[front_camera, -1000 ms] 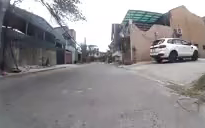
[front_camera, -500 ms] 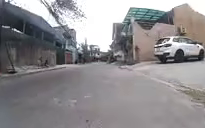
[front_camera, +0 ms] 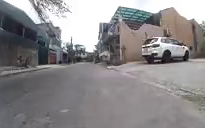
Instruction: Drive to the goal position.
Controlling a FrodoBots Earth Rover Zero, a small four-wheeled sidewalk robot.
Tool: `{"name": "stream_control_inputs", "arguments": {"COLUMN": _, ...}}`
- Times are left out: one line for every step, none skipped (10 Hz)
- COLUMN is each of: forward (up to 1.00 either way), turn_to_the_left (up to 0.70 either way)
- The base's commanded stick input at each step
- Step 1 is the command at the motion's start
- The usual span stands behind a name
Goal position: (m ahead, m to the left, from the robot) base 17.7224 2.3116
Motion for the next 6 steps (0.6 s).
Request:
{"name": "stream_control_inputs", "arguments": {"forward": 1.0, "turn_to_the_left": 0.01}}
{"name": "stream_control_inputs", "arguments": {"forward": 1.0, "turn_to_the_left": 0.01}}
{"name": "stream_control_inputs", "arguments": {"forward": 1.0, "turn_to_the_left": 0.01}}
{"name": "stream_control_inputs", "arguments": {"forward": 1.0, "turn_to_the_left": 0.01}}
{"name": "stream_control_inputs", "arguments": {"forward": 1.0, "turn_to_the_left": 0.01}}
{"name": "stream_control_inputs", "arguments": {"forward": 1.0, "turn_to_the_left": 0.01}}
